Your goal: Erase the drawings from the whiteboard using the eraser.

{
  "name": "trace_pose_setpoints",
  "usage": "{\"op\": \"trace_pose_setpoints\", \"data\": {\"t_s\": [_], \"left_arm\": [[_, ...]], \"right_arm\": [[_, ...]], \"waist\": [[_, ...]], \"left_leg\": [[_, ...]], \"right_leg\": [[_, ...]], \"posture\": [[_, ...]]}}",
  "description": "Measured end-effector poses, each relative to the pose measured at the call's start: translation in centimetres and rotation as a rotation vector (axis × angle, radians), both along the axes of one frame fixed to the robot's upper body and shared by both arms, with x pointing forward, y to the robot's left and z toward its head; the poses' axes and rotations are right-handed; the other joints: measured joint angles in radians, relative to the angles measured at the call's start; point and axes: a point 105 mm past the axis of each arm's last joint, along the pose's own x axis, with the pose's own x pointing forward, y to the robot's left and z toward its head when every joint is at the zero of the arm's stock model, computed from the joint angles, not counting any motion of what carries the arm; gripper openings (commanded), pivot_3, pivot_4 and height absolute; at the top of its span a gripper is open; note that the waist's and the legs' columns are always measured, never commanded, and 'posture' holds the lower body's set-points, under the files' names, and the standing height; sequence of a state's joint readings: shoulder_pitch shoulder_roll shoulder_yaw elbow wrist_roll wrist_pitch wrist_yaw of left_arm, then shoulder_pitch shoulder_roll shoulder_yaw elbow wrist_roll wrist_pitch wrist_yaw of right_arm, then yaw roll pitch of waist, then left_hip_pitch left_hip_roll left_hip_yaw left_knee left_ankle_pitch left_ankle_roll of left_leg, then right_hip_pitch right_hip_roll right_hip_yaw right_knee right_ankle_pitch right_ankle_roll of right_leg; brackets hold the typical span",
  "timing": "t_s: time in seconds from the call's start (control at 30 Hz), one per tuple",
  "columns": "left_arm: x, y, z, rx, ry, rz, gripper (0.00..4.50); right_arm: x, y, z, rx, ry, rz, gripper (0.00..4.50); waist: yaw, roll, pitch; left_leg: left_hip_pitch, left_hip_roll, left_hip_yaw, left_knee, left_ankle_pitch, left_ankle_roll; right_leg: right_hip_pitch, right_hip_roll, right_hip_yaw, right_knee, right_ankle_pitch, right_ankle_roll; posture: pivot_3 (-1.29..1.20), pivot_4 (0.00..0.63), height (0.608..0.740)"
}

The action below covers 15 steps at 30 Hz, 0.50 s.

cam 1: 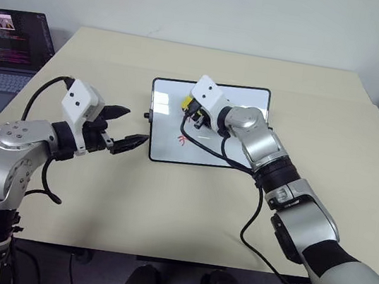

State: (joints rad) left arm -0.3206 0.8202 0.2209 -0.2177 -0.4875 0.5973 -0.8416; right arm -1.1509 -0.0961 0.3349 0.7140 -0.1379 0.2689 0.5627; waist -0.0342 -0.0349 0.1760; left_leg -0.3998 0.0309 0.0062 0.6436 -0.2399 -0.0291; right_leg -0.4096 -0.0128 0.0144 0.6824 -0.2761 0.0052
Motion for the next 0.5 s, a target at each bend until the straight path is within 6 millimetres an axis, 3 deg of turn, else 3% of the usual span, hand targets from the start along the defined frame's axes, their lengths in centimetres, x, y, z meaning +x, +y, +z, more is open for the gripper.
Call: {"op": "trace_pose_setpoints", "data": {"t_s": [0.23,0.5], "left_arm": [[-0.2,0.0,-0.3,-0.001,0.01,-0.002,4.5],[-0.2,-0.3,-0.4,-0.008,0.007,-0.008,4.5]], "right_arm": [[1.4,-1.1,3.2,0.075,-0.086,-0.096,1.28],[0.5,-0.1,0.6,-0.024,-0.039,-0.008,1.28]], "waist": [[0.001,0.0,0.0],[0.0,0.0,0.0]], "left_leg": [[-0.001,0.0,0.0,-0.001,0.0,0.0],[0.0,0.0,0.0,-0.001,0.0,0.0]], "right_leg": [[0.0,-0.001,0.0,-0.002,0.0,0.0],[0.0,-0.001,0.0,0.0,0.0,0.0]], "posture": [[0.0,0.15,0.74],[0.0,0.15,0.74]]}}
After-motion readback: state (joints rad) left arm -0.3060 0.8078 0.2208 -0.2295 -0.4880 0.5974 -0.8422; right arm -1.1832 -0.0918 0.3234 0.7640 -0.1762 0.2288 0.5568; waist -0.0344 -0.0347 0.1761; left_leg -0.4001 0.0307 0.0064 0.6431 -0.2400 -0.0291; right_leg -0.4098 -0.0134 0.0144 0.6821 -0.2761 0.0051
